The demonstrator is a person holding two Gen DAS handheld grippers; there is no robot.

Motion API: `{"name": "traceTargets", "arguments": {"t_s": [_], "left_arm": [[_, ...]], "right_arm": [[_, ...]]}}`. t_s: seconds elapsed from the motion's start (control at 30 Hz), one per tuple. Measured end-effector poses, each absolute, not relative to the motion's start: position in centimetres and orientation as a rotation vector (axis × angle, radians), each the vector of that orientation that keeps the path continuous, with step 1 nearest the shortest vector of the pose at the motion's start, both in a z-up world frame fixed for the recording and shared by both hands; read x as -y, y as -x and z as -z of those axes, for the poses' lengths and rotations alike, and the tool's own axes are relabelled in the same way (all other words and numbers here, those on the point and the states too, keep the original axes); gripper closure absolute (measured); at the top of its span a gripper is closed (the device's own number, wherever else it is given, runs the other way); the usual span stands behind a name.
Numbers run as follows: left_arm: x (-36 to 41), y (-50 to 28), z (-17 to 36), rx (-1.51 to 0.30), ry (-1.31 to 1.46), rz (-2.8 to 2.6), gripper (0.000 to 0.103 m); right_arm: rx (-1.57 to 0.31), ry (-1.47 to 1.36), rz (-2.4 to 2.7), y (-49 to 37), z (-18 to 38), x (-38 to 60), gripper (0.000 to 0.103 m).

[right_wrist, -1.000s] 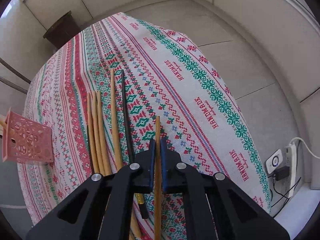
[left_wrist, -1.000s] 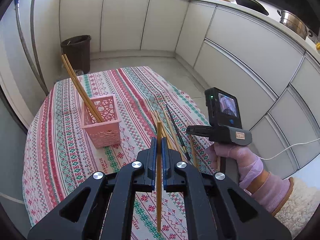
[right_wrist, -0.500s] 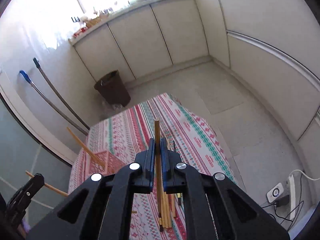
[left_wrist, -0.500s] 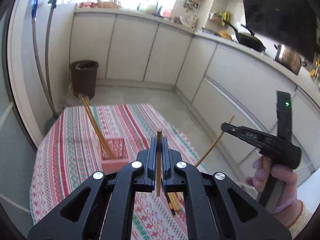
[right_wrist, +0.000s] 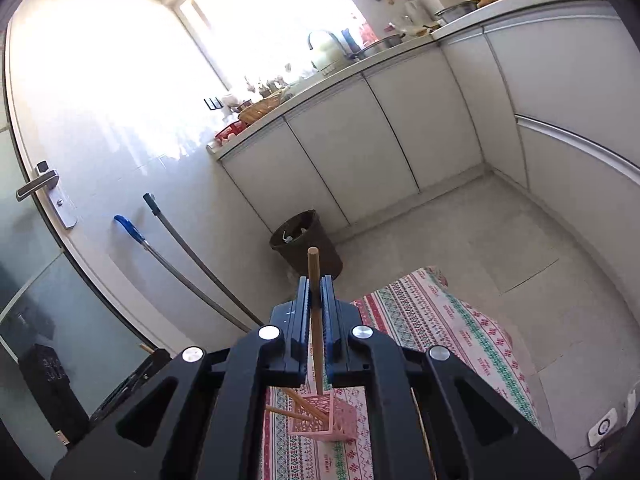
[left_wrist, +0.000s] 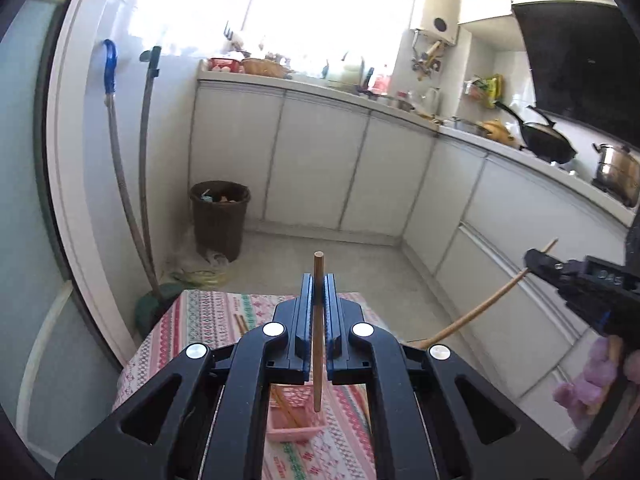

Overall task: Organize utensils
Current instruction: 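Carry both chopsticks over the pink basket, drop them in, open both tools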

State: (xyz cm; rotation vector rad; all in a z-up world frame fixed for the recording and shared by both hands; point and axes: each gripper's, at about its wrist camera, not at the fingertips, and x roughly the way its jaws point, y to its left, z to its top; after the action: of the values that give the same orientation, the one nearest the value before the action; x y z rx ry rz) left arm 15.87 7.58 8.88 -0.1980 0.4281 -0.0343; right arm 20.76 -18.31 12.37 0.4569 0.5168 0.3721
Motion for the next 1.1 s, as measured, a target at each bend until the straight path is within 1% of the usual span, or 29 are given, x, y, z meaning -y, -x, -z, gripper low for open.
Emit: {"name": "traceTargets", "arguments": {"t_s": [0.1,0.13,0.17,0.23,0.27,0.4,0.47,0.53,0.73,0.77,0.83,0.87,0.97,1.03,1.1], "left_arm": [[-8.7,-18.0,-6.7,-0.486,0.215,0.012,0.098],[-9.1,-18.7,-5.9,-0.518,0.229,0.018,0.094],[-9.8,-19.2,-4.9,-0.55,0.25,0.005,0.084],[-10.9,-19.1,-4.0,-0.566,0.288,-0.028,0.078],[-11.7,-18.8,-3.9,-0.562,0.314,-0.047,0.075],[-14.6,-16.5,-5.5,-0.508,0.42,-0.106,0.071],[-15.3,-15.0,-6.5,-0.466,0.436,-0.124,0.065],[-15.7,-14.0,-7.4,-0.434,0.431,-0.14,0.062],[-15.8,-13.4,-8.1,-0.425,0.417,-0.132,0.061],[-15.8,-13.5,-7.9,-0.435,0.418,-0.126,0.061],[-15.6,-14.1,-7.5,-0.454,0.422,-0.117,0.061],[-15.6,-14.2,-7.3,-0.464,0.422,-0.109,0.061],[-15.0,-14.5,-6.9,-0.484,0.403,-0.095,0.061],[-14.5,-14.6,-6.9,-0.49,0.395,-0.087,0.059],[-14.0,-14.7,-6.8,-0.501,0.385,-0.079,0.055]], "right_arm": [[-0.542,-0.444,-0.384,-21.4,-11.6,17.1,0.097],[-0.551,-0.441,-0.386,-21.6,-11.3,16.8,0.097],[-0.561,-0.438,-0.388,-21.7,-11.0,16.5,0.097],[-0.575,-0.426,-0.395,-21.8,-10.6,15.8,0.097],[-0.578,-0.421,-0.397,-21.8,-10.4,15.6,0.097],[-0.588,-0.399,-0.398,-21.8,-9.7,14.4,0.097],[-0.6,-0.39,-0.4,-22.1,-9.2,13.6,0.097],[-0.614,-0.388,-0.399,-22.5,-8.6,12.8,0.097],[-0.669,-0.384,-0.403,-24.5,-6.3,10.2,0.097],[-0.679,-0.383,-0.412,-24.9,-5.8,9.7,0.096],[-0.708,-0.384,-0.411,-25.4,-5.0,8.9,0.088],[-0.715,-0.386,-0.413,-25.5,-4.7,8.6,0.087],[-0.713,-0.354,-0.403,-25.2,-4.4,8.2,0.087],[-0.705,-0.332,-0.393,-24.8,-4.5,8.1,0.087],[-0.705,-0.31,-0.388,-24.4,-4.5,8.1,0.087]]}}
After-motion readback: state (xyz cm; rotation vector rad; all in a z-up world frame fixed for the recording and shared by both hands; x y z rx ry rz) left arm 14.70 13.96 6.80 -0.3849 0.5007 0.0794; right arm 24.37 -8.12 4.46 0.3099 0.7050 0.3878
